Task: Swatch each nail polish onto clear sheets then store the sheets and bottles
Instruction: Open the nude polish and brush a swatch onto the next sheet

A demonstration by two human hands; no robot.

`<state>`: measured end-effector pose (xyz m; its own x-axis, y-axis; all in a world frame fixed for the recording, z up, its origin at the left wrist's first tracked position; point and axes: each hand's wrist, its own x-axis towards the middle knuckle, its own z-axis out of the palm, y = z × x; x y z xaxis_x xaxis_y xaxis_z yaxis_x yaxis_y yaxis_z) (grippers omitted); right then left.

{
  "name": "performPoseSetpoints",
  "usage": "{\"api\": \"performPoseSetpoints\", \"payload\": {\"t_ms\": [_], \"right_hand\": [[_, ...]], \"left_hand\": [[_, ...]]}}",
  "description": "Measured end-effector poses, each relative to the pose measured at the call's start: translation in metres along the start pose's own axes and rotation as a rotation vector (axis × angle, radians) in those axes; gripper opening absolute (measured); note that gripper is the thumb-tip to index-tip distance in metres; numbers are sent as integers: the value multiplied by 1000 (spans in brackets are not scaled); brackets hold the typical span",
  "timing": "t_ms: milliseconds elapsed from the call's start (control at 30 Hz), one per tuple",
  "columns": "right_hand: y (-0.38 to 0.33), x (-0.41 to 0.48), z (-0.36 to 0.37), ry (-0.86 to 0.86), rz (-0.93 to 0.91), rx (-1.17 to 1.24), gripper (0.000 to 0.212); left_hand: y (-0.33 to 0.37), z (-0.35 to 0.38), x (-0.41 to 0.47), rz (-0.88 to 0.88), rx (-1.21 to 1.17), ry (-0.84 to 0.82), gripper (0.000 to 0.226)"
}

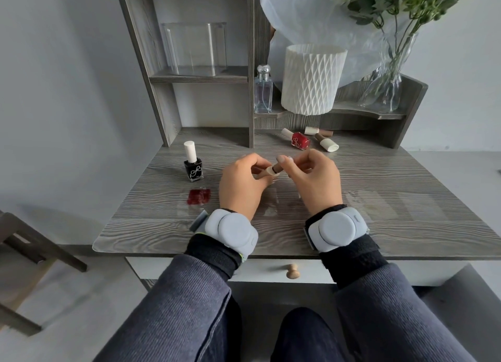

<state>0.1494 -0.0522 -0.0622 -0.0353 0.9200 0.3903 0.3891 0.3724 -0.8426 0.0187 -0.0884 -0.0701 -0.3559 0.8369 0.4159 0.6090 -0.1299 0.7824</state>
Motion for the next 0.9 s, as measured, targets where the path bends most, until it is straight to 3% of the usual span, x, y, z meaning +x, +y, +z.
{"api": "performPoseSetpoints", "payload": {"t_ms": [333,767,900], "right_hand": [[-1,0,0,70,-71,38,11],[-5,-3,-2,122,-62,105,14],[-3,-2,-2,128,-55,147,5]], "left_hand": [[-2,0,0,-16,-23,5,14],[-5,0,2,-61,2,45,14],[-8,1,4,-83,24,43,15]]}}
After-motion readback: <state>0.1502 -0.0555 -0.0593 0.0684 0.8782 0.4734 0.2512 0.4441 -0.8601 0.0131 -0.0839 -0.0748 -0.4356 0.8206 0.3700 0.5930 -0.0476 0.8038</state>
